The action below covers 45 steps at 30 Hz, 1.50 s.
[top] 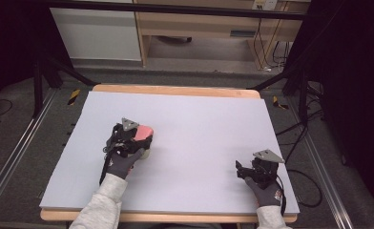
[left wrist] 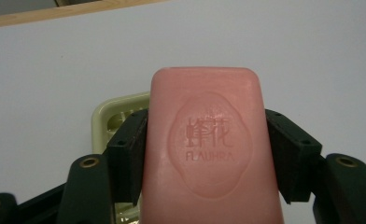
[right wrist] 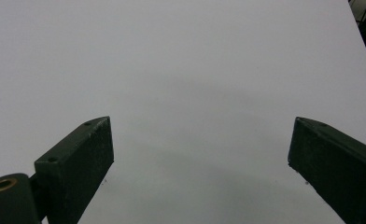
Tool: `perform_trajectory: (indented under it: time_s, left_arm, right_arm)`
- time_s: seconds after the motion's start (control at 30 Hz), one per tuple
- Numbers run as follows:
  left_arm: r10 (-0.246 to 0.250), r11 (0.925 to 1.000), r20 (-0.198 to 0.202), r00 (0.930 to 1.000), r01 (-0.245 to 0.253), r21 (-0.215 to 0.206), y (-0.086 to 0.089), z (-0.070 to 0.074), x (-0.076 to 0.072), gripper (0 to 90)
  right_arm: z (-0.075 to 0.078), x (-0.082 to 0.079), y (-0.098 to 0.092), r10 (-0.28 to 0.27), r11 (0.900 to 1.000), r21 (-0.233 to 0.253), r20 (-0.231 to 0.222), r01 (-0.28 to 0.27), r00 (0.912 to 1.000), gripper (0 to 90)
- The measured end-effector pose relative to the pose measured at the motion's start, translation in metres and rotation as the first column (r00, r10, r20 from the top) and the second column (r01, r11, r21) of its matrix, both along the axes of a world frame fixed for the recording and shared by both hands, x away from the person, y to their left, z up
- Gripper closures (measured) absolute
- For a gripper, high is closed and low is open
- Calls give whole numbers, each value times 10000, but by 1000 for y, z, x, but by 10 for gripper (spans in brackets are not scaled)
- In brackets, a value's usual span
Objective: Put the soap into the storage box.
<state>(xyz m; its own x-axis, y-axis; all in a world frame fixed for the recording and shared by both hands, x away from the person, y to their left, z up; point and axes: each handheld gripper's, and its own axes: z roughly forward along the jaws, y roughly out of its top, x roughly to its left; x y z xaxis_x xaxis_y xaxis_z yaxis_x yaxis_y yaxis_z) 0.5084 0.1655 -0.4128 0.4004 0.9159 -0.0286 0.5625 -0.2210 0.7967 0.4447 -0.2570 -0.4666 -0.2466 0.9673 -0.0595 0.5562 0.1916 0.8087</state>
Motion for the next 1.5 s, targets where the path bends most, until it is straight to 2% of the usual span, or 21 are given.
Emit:
perform_trajectory:
  time_s: [0.3, 0.8, 1.5]
  left_arm:
    - [207, 9998, -88, 9997, -208, -56, 8, -3, 8, 369]
    - [449, 9986, -349, 9984, -439, 297, 13, -16, 20, 369]
    - [659, 9969, -452, 9968, -638, 463, 13, -29, 28, 369]
  right_arm:
    - [0, 0, 1, -6, 10000, 27, -9, 6, 10000, 72]
    - [0, 0, 1, -2, 10000, -20, -5, 2, 10000, 72]
    - [-1, 1, 2, 10, 10000, -47, -28, -11, 10000, 72]
